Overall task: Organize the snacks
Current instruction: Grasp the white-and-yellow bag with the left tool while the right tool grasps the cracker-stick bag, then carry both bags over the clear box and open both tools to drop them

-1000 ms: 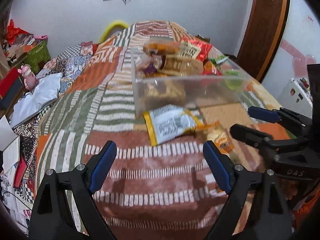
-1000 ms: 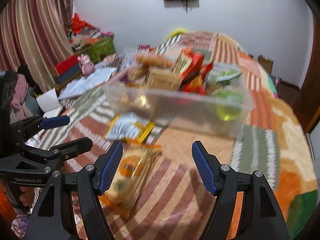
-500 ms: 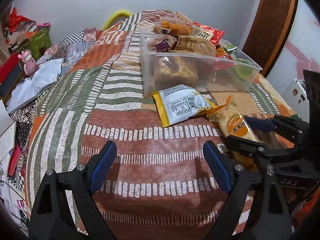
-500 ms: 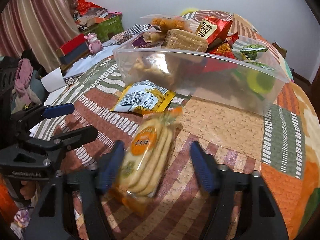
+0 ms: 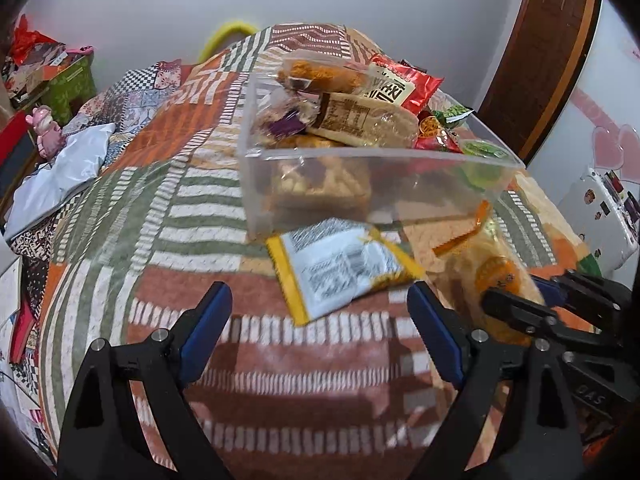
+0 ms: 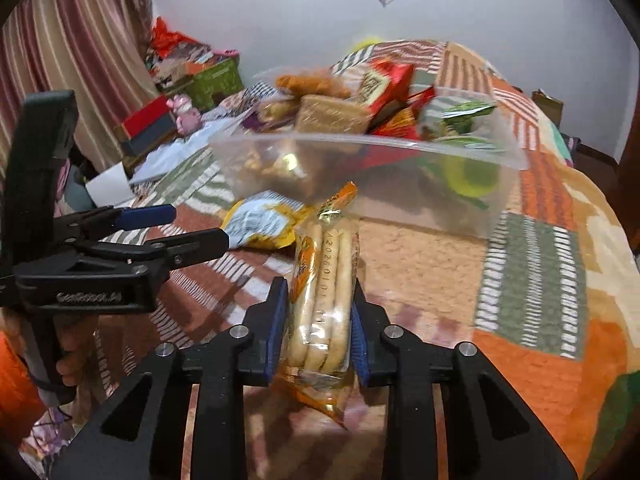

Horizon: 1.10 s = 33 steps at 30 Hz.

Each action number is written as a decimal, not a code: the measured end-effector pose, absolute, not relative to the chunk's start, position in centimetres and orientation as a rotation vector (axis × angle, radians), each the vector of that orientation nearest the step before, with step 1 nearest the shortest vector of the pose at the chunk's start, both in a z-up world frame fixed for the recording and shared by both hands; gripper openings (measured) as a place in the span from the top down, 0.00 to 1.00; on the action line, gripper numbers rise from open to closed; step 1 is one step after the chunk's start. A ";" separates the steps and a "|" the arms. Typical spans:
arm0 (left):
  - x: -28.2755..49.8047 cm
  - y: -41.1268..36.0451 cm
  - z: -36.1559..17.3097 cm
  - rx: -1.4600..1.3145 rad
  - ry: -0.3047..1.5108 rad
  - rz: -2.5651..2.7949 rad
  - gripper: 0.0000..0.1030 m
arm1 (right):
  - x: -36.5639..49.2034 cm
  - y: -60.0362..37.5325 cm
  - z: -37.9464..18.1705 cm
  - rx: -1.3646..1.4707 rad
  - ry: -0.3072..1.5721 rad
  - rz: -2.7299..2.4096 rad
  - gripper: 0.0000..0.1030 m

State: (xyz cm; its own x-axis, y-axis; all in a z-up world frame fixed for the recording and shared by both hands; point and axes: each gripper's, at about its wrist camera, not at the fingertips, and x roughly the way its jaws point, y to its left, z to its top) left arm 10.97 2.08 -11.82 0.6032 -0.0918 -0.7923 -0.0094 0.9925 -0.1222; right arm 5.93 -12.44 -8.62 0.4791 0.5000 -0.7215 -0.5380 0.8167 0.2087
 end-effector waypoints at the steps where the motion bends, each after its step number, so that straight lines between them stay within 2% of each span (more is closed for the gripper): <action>1: 11.6 1.9 -11.9 -0.117 0.930 -0.045 0.13 | 6.1 -13.0 -8.5 -0.037 0.860 0.627 0.78; 18: 16.6 0.5 -15.2 -0.118 1.043 -0.044 0.13 | 7.1 -15.3 -8.4 0.019 0.837 0.598 0.78; 21: 16.6 0.7 -15.2 -0.122 1.033 -0.046 0.17 | 7.1 -15.4 -8.3 0.022 0.834 0.598 0.78; 24: 15.9 1.2 -15.0 -0.123 1.020 -0.028 0.32 | 7.1 -15.5 -8.1 0.026 0.827 0.595 0.78; 27: 15.3 1.6 -14.7 -0.132 1.019 -0.047 0.39 | 7.1 -15.7 -7.7 0.032 0.817 0.594 0.78; 33: 13.4 1.1 -13.4 -0.087 0.974 -0.056 0.42 | 7.0 -15.8 -6.9 0.034 0.797 0.586 0.78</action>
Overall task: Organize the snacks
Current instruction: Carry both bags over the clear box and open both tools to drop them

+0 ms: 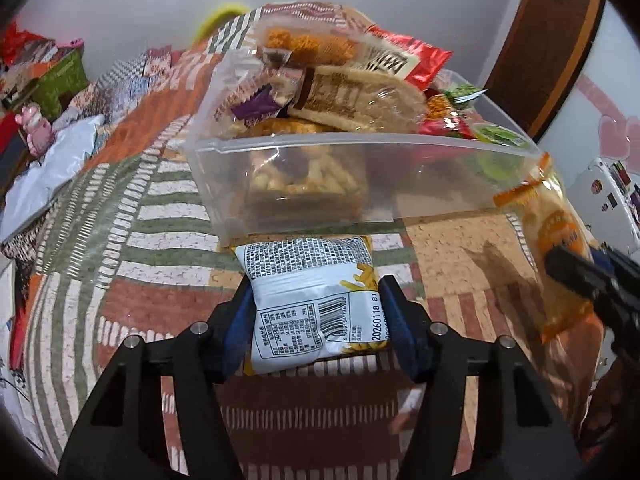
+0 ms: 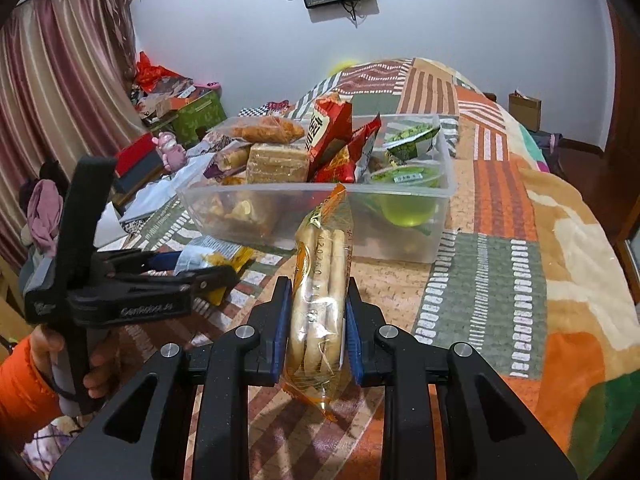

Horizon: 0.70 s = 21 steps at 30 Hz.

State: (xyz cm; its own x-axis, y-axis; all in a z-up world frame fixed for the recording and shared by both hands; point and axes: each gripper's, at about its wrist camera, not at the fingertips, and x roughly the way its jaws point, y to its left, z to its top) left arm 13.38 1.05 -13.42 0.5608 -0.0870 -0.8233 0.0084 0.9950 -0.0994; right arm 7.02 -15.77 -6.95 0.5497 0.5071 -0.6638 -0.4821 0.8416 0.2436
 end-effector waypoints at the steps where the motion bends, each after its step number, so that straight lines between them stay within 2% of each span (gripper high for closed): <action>1: 13.0 0.9 -13.1 -0.071 0.956 -0.050 0.42 | 7.0 -15.8 -6.8 0.036 0.793 0.587 0.78; 9: 11.3 -0.1 -9.8 -0.058 0.859 -0.066 0.42 | 7.6 -15.8 -5.2 0.037 0.739 0.582 0.78; 21: 12.9 -2.5 -3.9 -0.046 0.731 -0.131 0.42 | 9.6 -15.8 -1.9 0.044 0.635 0.552 0.78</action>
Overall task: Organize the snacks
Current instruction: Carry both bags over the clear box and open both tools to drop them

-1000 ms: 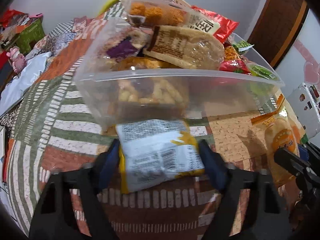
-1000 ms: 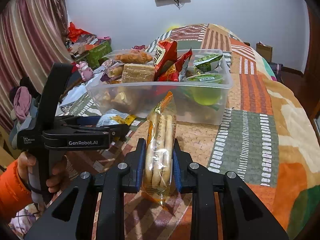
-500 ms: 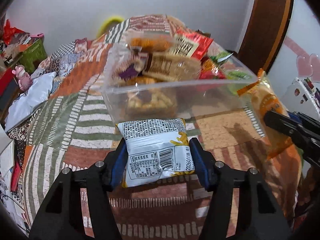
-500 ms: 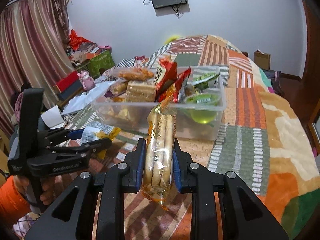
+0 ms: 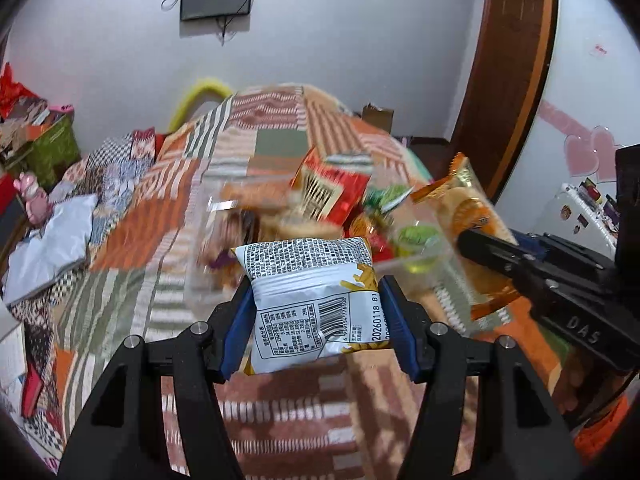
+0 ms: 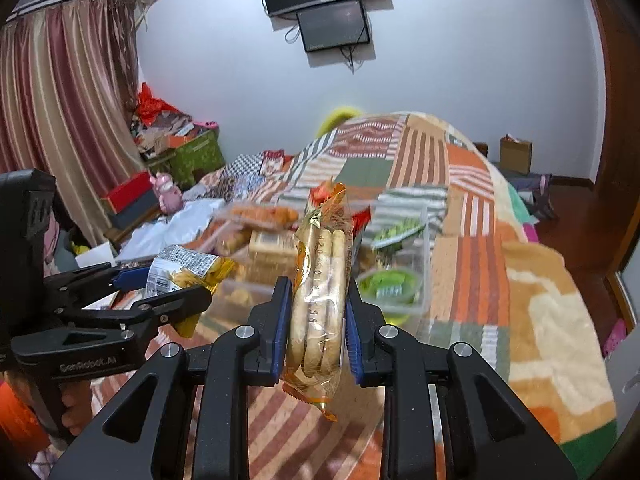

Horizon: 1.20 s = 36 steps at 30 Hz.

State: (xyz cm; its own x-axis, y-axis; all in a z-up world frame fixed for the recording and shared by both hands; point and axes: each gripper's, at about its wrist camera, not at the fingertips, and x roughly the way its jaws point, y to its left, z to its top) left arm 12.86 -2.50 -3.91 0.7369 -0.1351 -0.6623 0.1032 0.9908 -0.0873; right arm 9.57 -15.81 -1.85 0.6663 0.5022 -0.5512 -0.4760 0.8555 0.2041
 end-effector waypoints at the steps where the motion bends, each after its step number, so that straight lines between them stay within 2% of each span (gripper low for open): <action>1: 13.1 -2.6 -3.7 -0.042 0.723 -0.133 0.42 | 9.8 -15.8 -1.7 0.046 0.628 0.550 0.78; 6: 14.8 -3.4 -2.7 -0.034 0.698 -0.144 0.42 | 11.1 -15.8 -1.0 0.054 0.601 0.531 0.78; 19: 21.0 -3.8 -5.7 -0.028 0.749 -0.138 0.42 | 15.6 -15.3 -2.5 0.076 0.626 0.475 0.78; 25: 22.3 -3.6 -7.4 -0.028 0.772 -0.142 0.48 | 16.9 -14.3 -4.4 0.062 0.686 0.463 0.78; 33: 22.2 -3.6 -8.0 -0.034 0.766 -0.143 0.48 | 17.5 -14.3 -5.2 0.064 0.731 0.465 0.77; 36: 22.0 -3.7 -7.8 -0.028 0.760 -0.128 0.44 | 17.4 -14.4 -5.1 0.056 0.737 0.457 0.73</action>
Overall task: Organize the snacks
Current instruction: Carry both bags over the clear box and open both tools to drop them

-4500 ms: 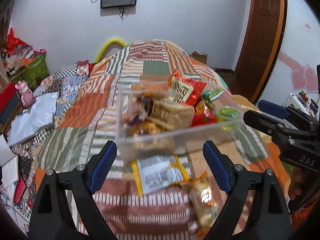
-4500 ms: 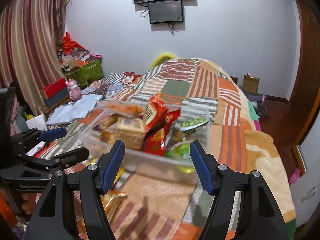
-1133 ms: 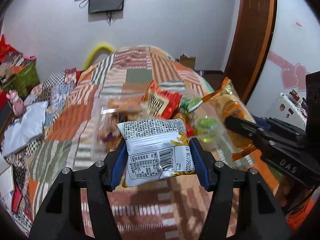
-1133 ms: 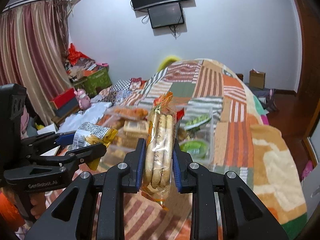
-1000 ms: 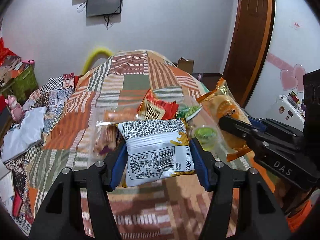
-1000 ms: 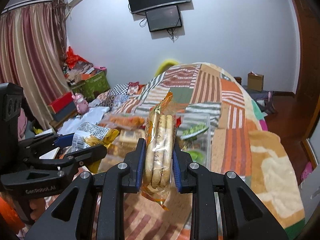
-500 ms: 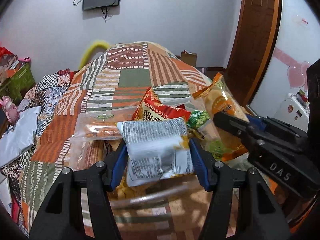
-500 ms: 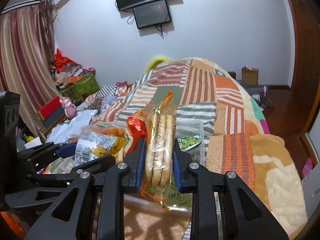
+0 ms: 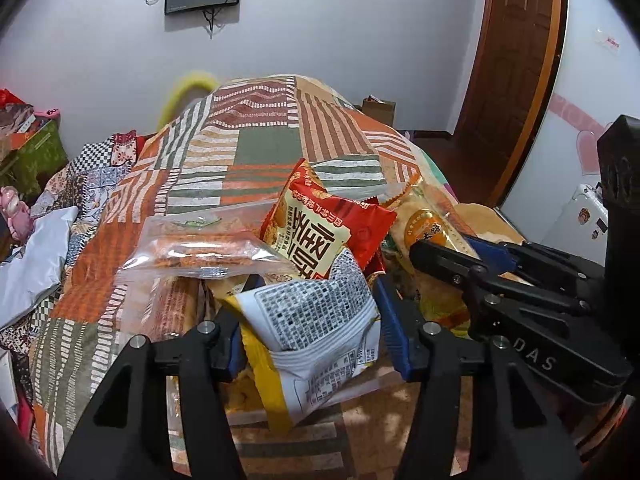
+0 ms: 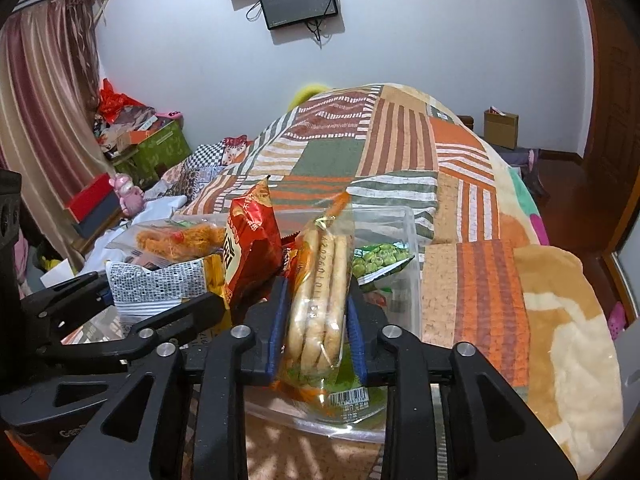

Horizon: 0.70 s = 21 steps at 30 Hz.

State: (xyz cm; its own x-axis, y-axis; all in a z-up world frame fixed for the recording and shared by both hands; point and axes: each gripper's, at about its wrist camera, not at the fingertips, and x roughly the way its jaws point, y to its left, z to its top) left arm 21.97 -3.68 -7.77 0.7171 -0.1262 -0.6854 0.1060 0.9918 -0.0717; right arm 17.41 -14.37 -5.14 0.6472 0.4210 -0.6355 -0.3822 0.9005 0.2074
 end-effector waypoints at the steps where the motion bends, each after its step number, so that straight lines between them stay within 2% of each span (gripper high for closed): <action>1: 21.8 -3.6 -7.6 -0.028 0.755 -0.121 0.41 | 17.3 -14.4 -5.1 0.052 0.734 0.448 0.69; 5: 21.3 -3.0 -7.2 -0.053 0.745 -0.118 0.36 | 17.0 -14.9 -4.4 0.057 0.712 0.436 0.56; 7: 21.1 -2.9 -6.9 -0.057 0.744 -0.117 0.36 | 16.7 -15.0 -3.9 0.058 0.696 0.439 0.53; 21: 14.9 -1.9 -2.1 -0.072 0.628 -0.106 0.36 | 11.8 -15.5 -0.2 0.013 0.592 0.469 0.53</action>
